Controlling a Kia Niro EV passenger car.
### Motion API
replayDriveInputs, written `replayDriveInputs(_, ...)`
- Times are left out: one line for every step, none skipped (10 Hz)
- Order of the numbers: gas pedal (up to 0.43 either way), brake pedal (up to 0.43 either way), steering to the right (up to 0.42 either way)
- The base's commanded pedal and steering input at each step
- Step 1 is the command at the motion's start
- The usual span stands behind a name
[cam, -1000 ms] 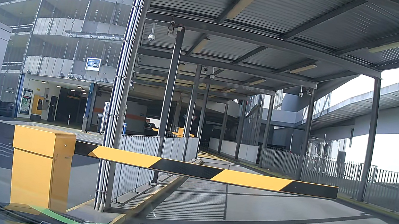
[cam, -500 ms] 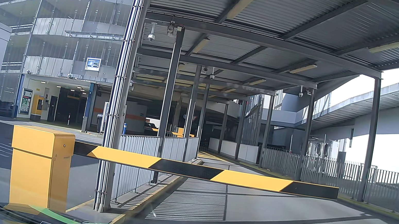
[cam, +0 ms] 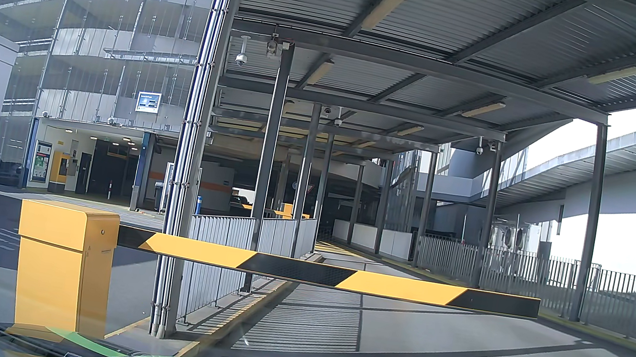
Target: Follow the waypoints while adhering to traffic rules and regulations
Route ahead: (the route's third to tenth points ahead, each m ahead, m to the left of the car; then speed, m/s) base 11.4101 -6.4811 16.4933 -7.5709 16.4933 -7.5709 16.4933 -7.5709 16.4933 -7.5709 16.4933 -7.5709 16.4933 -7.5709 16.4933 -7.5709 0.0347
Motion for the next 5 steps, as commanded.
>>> replayDriveInputs(0.000, 0.220, 0.048)
replayDriveInputs(0.000, 0.220, 0.048)
replayDriveInputs(0.000, 0.220, 0.048)
replayDriveInputs(0.000, 0.220, 0.048)
replayDriveInputs(0.000, 0.220, 0.048)
